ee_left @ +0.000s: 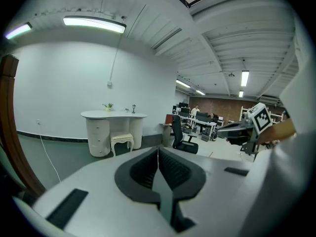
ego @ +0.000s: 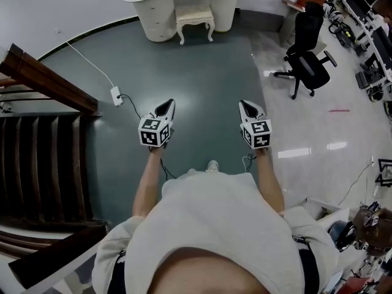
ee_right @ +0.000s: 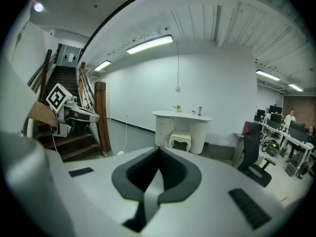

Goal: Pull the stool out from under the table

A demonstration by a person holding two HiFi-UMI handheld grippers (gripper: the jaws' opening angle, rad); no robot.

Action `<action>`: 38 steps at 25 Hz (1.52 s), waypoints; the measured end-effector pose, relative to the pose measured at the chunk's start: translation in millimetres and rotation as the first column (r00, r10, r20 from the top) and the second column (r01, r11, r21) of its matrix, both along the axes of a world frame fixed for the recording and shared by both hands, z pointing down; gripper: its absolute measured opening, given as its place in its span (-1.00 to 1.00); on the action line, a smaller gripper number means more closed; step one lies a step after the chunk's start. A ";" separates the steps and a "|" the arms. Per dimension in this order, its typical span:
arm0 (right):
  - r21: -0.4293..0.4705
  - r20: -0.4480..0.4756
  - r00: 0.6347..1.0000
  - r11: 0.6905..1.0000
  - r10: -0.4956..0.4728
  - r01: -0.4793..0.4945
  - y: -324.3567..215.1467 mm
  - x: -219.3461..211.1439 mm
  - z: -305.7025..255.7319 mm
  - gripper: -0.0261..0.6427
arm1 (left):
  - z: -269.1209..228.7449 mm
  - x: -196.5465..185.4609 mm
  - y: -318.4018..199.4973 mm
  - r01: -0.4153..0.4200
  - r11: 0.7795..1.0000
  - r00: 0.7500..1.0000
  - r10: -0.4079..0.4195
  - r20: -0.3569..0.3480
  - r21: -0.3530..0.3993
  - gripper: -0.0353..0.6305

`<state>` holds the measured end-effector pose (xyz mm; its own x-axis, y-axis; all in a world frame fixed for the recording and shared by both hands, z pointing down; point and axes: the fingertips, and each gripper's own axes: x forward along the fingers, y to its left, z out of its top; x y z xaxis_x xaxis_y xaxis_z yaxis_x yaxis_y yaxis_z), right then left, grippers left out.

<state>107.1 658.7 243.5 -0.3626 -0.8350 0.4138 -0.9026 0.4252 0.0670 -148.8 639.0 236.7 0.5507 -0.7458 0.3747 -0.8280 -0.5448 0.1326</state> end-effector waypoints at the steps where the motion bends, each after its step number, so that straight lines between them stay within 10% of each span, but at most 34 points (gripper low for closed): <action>1: -0.001 0.001 1.000 1.000 0.000 0.000 -0.8 -0.3 1.0 -0.93 | 0.6 -0.2 -0.4 0.001 1.000 1.000 -0.001 -0.002 0.000 -0.85; 8: 0.007 0.033 0.999 1.000 0.019 -0.019 -2.5 5.9 3.1 -0.93 | 6.2 2.1 0.4 -0.013 1.000 1.000 0.013 -0.001 -0.015 -0.84; 10: 0.004 0.072 0.997 1.000 0.007 -0.007 -2.2 4.6 3.0 -0.88 | 8.7 4.6 1.0 -0.023 0.999 1.000 0.023 -0.009 -0.023 -0.47; 12: -0.015 0.110 0.994 1.000 -0.013 0.014 -2.2 2.2 6.0 -0.06 | 10.5 8.8 1.3 -0.030 0.999 0.999 0.030 -0.018 -0.026 -0.15; 15: -0.025 0.130 0.991 0.999 -0.034 0.037 0.6 0.9 10.2 0.19 | 12.5 15.8 3.6 -0.035 0.999 0.999 0.034 -0.020 -0.025 -0.07; 38: -0.055 0.118 0.991 0.996 -0.069 0.076 -19.4 52.5 40.1 0.13 | 25.9 64.7 -9.1 0.012 0.999 1.000 -0.011 0.012 -0.034 -0.07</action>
<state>159.6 639.3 283.6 -0.4700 -0.7798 0.4136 -0.8693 0.4900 -0.0641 -84.1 629.9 262.6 0.5377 -0.7387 0.4065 -0.8358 -0.5306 0.1413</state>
